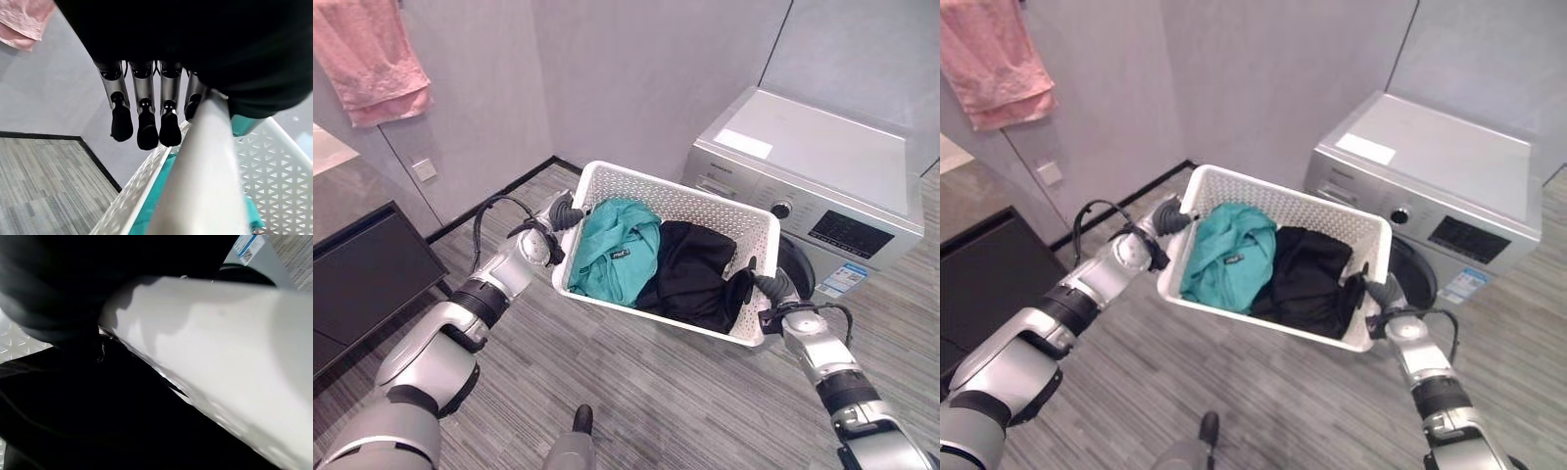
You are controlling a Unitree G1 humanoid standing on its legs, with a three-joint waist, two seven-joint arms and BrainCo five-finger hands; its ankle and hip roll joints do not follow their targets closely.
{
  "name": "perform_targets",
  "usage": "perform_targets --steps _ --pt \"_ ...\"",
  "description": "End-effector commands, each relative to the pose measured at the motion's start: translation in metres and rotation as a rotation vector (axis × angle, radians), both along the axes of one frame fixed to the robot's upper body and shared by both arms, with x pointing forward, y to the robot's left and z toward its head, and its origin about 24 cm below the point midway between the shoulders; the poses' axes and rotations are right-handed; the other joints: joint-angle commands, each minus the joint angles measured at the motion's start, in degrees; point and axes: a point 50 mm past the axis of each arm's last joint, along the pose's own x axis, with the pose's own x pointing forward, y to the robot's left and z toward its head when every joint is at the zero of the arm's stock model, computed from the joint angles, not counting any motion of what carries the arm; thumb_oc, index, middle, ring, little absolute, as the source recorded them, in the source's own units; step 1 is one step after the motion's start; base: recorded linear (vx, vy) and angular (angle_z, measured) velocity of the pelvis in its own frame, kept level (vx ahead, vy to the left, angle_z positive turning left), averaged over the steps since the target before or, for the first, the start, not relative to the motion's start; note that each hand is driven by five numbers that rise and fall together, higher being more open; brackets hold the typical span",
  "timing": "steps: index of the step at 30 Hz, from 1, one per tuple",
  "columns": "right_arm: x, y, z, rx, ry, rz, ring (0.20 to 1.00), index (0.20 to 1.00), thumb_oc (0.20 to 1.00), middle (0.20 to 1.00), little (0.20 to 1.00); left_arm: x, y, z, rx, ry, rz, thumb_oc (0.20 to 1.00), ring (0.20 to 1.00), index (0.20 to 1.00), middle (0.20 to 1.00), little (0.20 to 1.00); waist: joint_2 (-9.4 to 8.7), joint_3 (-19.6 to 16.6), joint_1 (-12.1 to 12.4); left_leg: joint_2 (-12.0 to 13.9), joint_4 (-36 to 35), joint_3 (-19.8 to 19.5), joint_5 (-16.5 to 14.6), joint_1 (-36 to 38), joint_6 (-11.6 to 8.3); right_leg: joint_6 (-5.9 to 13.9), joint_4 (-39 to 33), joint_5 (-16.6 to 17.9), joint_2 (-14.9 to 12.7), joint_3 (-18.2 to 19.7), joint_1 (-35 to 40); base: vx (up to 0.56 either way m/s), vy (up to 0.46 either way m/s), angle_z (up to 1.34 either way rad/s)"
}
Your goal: Grab the laundry basket,head to the washer,open it,put in the laundry and shut it.
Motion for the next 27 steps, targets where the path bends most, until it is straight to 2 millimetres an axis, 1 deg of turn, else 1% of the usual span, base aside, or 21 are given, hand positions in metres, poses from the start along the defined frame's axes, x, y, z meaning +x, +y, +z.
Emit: perform_targets --steps 1,3,4,6,7,8,10,11,12,13,14,16,19,20,21,22,23,24,25,26,27 --pt "0.003 -0.04 0.042 -0.026 -0.186 -0.1 0.2 0.2 0.2 0.2 0.2 0.015 0.006 0.049 -0.05 -0.16 0.051 0.2 0.2 0.2 0.2 0.2 1.84 -5.3 0.1 8.0 -1.0 -1.7 -2.9 4.6 -2.35 -2.88 2.1 2.2 3.2 -1.4 -6.9 -0.01 -0.085 -0.16" --pt "0.003 -0.05 0.049 -0.046 -0.2 -0.127 0.2 0.2 0.2 0.2 0.2 0.016 0.005 0.053 -0.055 -0.168 0.049 0.2 0.2 0.2 0.2 0.2 1.68 -5.2 -0.1 9.2 -0.6 -1.6 -2.5 4.0 -3.14 -3.42 1.1 1.6 4.4 -1.3 -6.7 -0.01 -0.216 -0.05" --pt "0.004 -0.065 0.065 -0.092 -0.233 -0.16 0.2 0.2 0.2 0.2 0.2 0.017 0.006 0.06 -0.051 -0.181 0.049 0.2 0.2 0.2 0.2 0.2 0.7 -3.8 0.1 10.9 5.6 -1.8 -1.3 -0.3 -3.19 -4.93 0.0 1.8 5.6 -1.1 -6.0 -0.06 -0.331 -0.07" --pt "0.005 -0.072 0.075 -0.112 -0.259 -0.179 0.2 0.2 0.2 0.2 0.2 0.017 0.005 0.066 -0.052 -0.194 0.042 0.2 0.2 0.2 0.2 0.2 -0.1 -1.9 -0.2 11.1 14.4 -1.0 0.7 -4.7 -2.32 -6.05 -0.4 2.4 6.2 -1.9 -5.3 -0.07 -0.27 0.03" --pt "0.006 -0.074 0.08 -0.118 -0.271 -0.181 0.2 0.2 0.2 0.2 0.2 0.017 0.005 0.07 -0.056 -0.205 0.039 0.2 0.2 0.2 0.2 0.2 -0.38 -1.2 -0.4 10.5 19.4 -0.2 -0.6 -7.1 -1.26 -6.53 -0.6 2.6 6.5 -2.4 -5.0 -0.02 -0.115 0.29" --pt "0.006 -0.074 0.08 -0.118 -0.272 -0.181 0.2 0.2 0.2 0.2 0.2 0.017 0.005 0.07 -0.056 -0.205 0.039 0.2 0.2 0.2 0.2 0.2 -0.32 -1.2 -0.5 10.6 19.7 -0.3 -0.7 -7.4 -1.25 -6.51 -0.6 2.6 6.6 -2.5 -5.1 0.0 -0.111 0.34" --pt "0.005 -0.076 0.085 -0.127 -0.291 -0.19 0.2 0.2 0.2 0.2 0.2 0.016 0.004 0.073 -0.058 -0.217 0.028 0.2 0.2 0.2 0.2 0.2 -0.89 -0.7 -1.1 10.1 23.8 3.7 -3.5 -9.7 -0.93 -6.78 -1.5 2.2 7.3 -2.7 -3.9 0.12 -0.103 0.26" --pt "0.004 -0.079 0.087 -0.133 -0.291 -0.194 0.2 0.2 0.2 0.2 0.2 0.016 0.003 0.072 -0.058 -0.216 0.024 0.2 0.2 0.2 0.2 0.2 -0.86 -1.0 -1.0 9.5 24.3 6.0 -6.2 -10.9 -0.56 -6.68 -2.3 1.5 7.5 -2.9 -3.2 0.23 -0.02 0.48" --pt "0.004 -0.08 0.09 -0.148 -0.3 -0.194 0.2 0.2 0.2 0.2 0.2 0.015 0.001 0.076 -0.057 -0.23 0.013 0.2 0.2 0.2 0.2 0.2 -0.68 -1.4 -0.2 5.9 21.2 6.4 -8.4 -12.7 0.09 -6.51 -2.7 1.3 7.7 -2.8 -3.1 0.19 0.047 0.42" --pt "0.004 -0.08 0.091 -0.154 -0.307 -0.192 0.2 0.2 0.2 0.2 0.2 0.015 0.001 0.077 -0.054 -0.236 0.009 0.2 0.2 0.2 0.2 0.2 -0.48 -1.8 0.4 4.0 18.6 6.9 -7.0 -13.5 0.85 -6.21 -2.9 1.7 7.8 -3.5 -3.4 0.12 0.045 0.16" --pt "0.004 -0.08 0.092 -0.154 -0.307 -0.192 0.2 0.2 0.2 0.2 0.2 0.015 0.001 0.077 -0.054 -0.236 0.009 0.2 0.2 0.2 0.2 0.2 -0.58 -1.9 0.3 3.8 18.1 6.9 -6.8 -13.5 0.91 -6.16 -2.9 1.8 7.7 -3.6 -3.5 0.13 0.051 0.09" --pt "0.011 -0.076 0.092 -0.165 -0.298 -0.177 0.2 0.2 0.2 0.2 0.2 0.016 0.001 0.078 -0.039 -0.236 0.0 0.2 0.2 0.2 0.2 0.2 -0.01 -2.9 2.0 -0.7 10.7 5.8 -5.7 -14.3 0.32 -5.16 -2.9 1.0 8.3 -3.4 -2.5 0.31 0.072 -0.02" --pt "0.017 -0.07 0.093 -0.157 -0.297 -0.164 0.2 0.2 0.2 0.2 0.2 0.016 0.002 0.082 -0.03 -0.245 -0.006 0.2 0.2 0.2 0.2 0.2 -0.03 -3.5 2.9 -1.6 10.5 6.2 -5.3 -15.8 -0.04 -4.75 -2.3 0.2 8.3 -3.0 -2.0 0.34 0.084 -0.21" --pt "0.024 -0.066 0.092 -0.157 -0.284 -0.156 0.2 0.2 0.2 0.2 0.2 0.018 0.003 0.09 -0.007 -0.257 0.001 0.2 0.2 0.2 0.2 0.2 0.2 -4.9 3.3 -1.3 8.6 6.0 -4.6 -12.8 1.15 -4.59 0.6 -1.3 8.7 -2.5 -1.9 0.25 0.063 -0.32" --pt "0.024 -0.066 0.092 -0.157 -0.284 -0.155 0.2 0.2 0.2 0.2 0.2 0.018 0.003 0.09 -0.007 -0.257 0.001 0.2 0.2 0.2 0.2 0.2 0.21 -4.9 3.3 -1.2 8.5 6.0 -4.6 -12.8 1.14 -4.6 0.6 -1.3 8.7 -2.5 -1.9 0.52 0.13 -0.34" --pt "0.027 -0.06 0.084 -0.162 -0.254 -0.138 0.2 0.2 0.2 0.2 0.2 0.019 0.009 0.093 0.007 -0.262 0.021 0.2 0.2 0.2 0.2 0.2 -0.98 -5.9 4.3 -2.7 10.7 5.2 -7.1 -11.1 2.93 -2.61 8.0 -0.7 7.9 -2.7 -2.2 0.41 0.112 -0.38" --pt "0.029 -0.056 0.082 -0.151 -0.247 -0.128 0.2 0.2 0.2 0.2 0.2 0.018 0.015 0.093 0.01 -0.259 0.037 0.2 0.2 0.2 0.2 0.2 -1.25 -6.0 4.5 -3.2 11.5 5.4 -8.7 -9.2 4.06 -0.27 13.7 1.9 6.8 -2.8 -3.8 0.4 0.116 -0.27" --pt "0.029 -0.056 0.083 -0.15 -0.247 -0.127 0.2 0.2 0.2 0.2 0.2 0.018 0.015 0.093 0.01 -0.26 0.037 0.2 0.2 0.2 0.2 0.2 -1.19 -6.0 4.6 -3.1 11.4 5.5 -8.5 -9.3 4.12 -0.26 14.0 1.9 6.8 -2.7 -4.0 0.32 0.168 -0.36" --pt "0.033 -0.05 0.083 -0.151 -0.236 -0.11 0.2 0.2 0.2 0.2 0.2 0.019 0.014 0.095 0.018 -0.266 0.037 0.2 0.2 0.2 0.2 0.2 -0.58 -4.7 3.7 -2.8 12.4 6.3 -11.0 -5.4 6.11 4.13 29.7 9.8 3.7 -2.8 -9.3 0.18 0.124 -0.36" --pt "0.034 -0.05 0.083 -0.151 -0.237 -0.109 0.2 0.2 0.2 0.2 0.2 0.019 0.015 0.095 0.018 -0.267 0.038 0.2 0.2 0.2 0.2 0.2 -0.52 -4.8 3.7 -2.7 12.3 6.4 -10.8 -5.5 6.14 4.08 30.0 9.9 3.7 -2.7 -9.6 0.31 0.25 -0.34" --pt "0.04 -0.042 0.085 -0.151 -0.238 -0.088 0.2 0.2 0.2 0.2 0.2 0.018 0.025 0.094 0.013 -0.265 0.072 0.2 0.2 0.2 0.2 0.2 1.36 -3.9 2.7 -2.5 12.5 6.8 -12.7 -2.4 7.88 5.14 41.9 12.5 0.5 -4.2 -14.0 0.18 0.189 0.01"
